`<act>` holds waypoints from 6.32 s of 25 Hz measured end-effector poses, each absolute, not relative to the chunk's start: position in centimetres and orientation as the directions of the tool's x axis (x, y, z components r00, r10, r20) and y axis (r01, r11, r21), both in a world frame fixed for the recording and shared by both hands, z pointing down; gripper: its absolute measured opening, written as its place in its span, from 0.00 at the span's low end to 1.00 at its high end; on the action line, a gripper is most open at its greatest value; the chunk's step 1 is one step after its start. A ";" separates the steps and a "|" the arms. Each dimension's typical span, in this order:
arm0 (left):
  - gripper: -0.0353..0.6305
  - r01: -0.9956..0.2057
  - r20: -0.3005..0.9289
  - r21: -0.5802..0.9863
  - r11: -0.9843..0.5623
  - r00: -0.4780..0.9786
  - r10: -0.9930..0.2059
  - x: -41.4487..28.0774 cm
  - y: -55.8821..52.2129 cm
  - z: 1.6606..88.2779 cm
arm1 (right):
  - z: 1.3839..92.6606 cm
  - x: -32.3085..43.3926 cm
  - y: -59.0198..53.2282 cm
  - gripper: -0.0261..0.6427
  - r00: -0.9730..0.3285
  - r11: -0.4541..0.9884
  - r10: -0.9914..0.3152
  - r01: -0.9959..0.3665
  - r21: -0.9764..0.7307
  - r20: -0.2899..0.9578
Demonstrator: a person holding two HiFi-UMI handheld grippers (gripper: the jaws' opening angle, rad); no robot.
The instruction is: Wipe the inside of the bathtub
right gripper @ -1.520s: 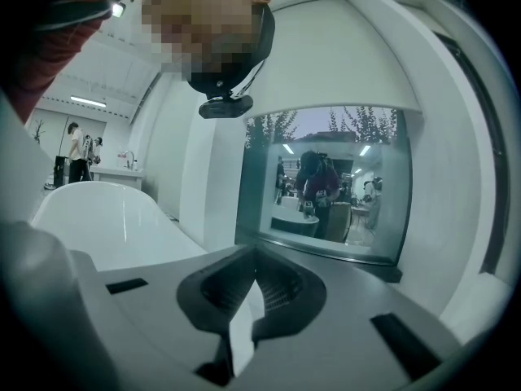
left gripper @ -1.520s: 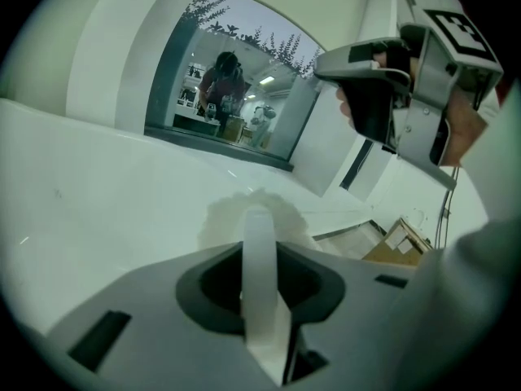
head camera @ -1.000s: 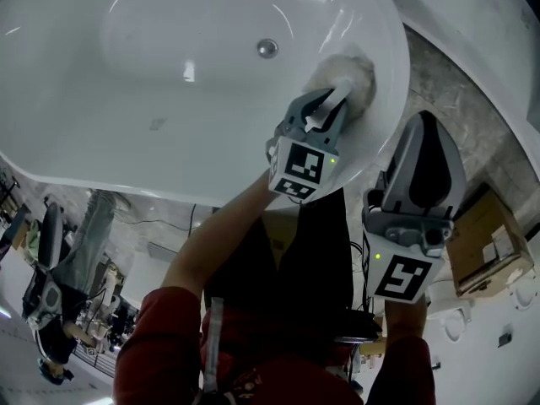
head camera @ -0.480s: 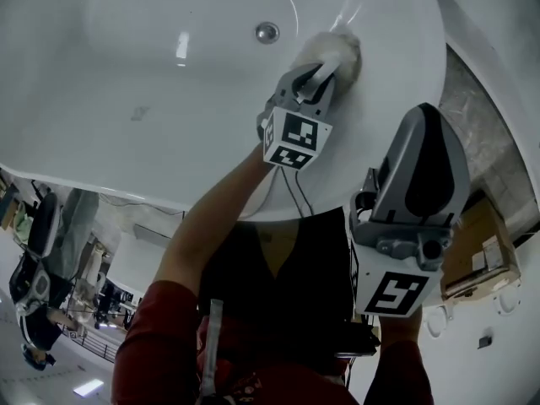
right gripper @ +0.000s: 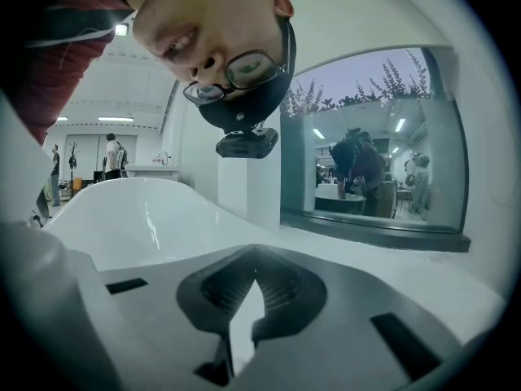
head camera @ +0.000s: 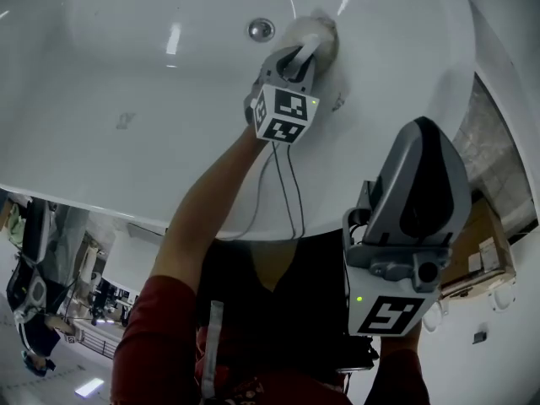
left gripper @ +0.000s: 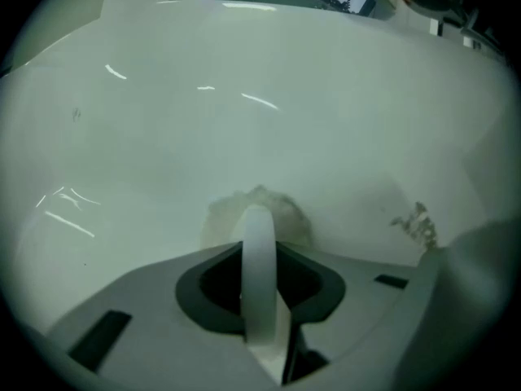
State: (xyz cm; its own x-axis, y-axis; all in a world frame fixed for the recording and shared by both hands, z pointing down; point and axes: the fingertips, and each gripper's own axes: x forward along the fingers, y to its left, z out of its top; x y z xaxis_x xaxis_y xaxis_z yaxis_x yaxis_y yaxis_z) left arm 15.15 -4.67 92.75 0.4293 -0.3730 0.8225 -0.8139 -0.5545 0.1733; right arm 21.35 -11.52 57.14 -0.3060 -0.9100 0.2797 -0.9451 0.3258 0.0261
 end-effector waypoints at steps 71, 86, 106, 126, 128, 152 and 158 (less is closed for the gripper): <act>0.20 -0.493 0.769 0.438 -0.752 0.638 0.030 18.0 9.1 68.2 | 43.9 25.7 -4.6 0.06 -0.114 0.139 -0.968 -0.985 0.102 0.225; 0.20 -0.578 0.850 0.358 -0.733 0.527 -0.001 15.2 6.3 80.8 | 49.4 22.6 -7.2 0.06 -0.246 0.269 -0.937 -0.961 0.061 0.249; 0.20 -0.685 0.956 0.158 -0.711 0.287 -0.064 9.7 1.6 99.8 | 57.2 19.5 -10.8 0.06 -0.377 0.405 -0.870 -0.914 0.023 0.317; 0.20 -0.655 0.949 0.049 -0.754 0.267 -0.170 7.3 -0.5 98.3 | 56.1 17.9 -10.5 0.06 -0.376 0.409 -0.871 -0.911 0.044 0.317; 0.20 -0.655 0.938 0.043 -0.754 0.287 -0.196 7.3 -1.2 96.0 | 54.8 17.7 -10.2 0.06 -0.370 0.406 -0.878 -0.912 0.061 0.304; 0.20 -0.833 0.454 -0.010 -0.553 0.489 -0.745 0.1 -9.4 42.1 | 29.7 10.8 -9.4 0.06 -0.254 0.280 -0.954 -0.945 0.169 0.159; 0.20 -0.882 0.269 0.021 -0.470 0.458 -0.847 -7.3 -7.8 28.9 | 20.9 4.7 -7.2 0.06 -0.236 0.247 -0.968 -0.953 0.173 0.084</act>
